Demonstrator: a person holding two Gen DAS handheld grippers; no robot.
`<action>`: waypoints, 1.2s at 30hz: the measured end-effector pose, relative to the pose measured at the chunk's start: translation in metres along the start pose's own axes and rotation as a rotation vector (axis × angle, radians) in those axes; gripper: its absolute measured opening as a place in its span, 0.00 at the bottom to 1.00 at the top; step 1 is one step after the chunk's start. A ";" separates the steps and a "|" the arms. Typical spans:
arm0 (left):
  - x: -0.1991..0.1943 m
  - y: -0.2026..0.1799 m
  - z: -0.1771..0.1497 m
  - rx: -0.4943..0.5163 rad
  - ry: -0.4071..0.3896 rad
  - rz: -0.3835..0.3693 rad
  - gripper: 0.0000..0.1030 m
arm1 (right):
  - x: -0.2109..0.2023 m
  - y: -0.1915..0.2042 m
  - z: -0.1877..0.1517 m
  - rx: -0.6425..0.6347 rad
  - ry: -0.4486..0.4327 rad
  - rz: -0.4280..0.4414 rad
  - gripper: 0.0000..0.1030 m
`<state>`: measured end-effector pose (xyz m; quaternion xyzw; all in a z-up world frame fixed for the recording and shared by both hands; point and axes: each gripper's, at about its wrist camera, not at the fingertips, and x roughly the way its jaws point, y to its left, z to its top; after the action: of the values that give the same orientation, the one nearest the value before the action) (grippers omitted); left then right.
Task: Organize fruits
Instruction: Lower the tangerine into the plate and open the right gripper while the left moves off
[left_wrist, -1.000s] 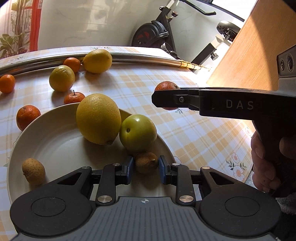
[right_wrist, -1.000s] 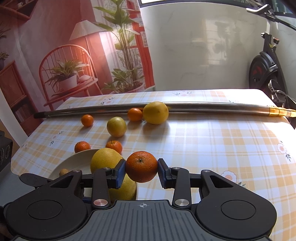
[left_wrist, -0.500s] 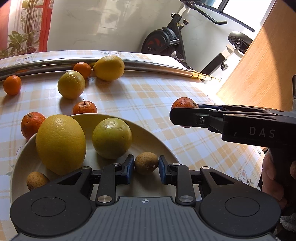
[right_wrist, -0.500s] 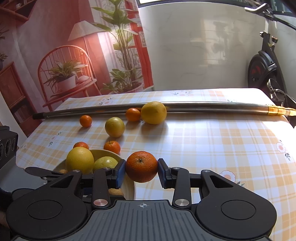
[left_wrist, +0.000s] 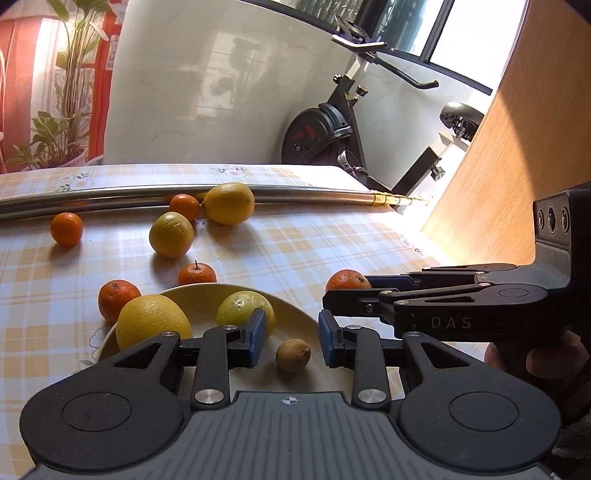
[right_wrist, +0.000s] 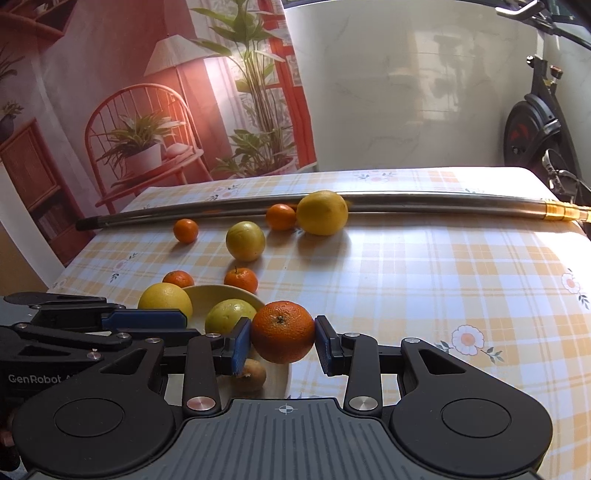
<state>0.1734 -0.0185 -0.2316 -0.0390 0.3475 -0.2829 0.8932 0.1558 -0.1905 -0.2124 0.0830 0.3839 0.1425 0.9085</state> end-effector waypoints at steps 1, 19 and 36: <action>-0.006 0.002 0.001 -0.001 -0.017 0.029 0.37 | 0.000 0.003 -0.003 -0.004 0.010 0.006 0.33; -0.064 0.053 -0.009 -0.192 -0.149 0.342 0.73 | 0.026 0.042 -0.026 -0.111 0.160 -0.022 0.33; -0.076 0.055 -0.008 -0.199 -0.193 0.473 0.83 | 0.056 0.053 -0.009 -0.205 0.157 -0.044 0.33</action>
<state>0.1494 0.0696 -0.2063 -0.0711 0.2861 -0.0258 0.9552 0.1762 -0.1217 -0.2421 -0.0301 0.4392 0.1671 0.8822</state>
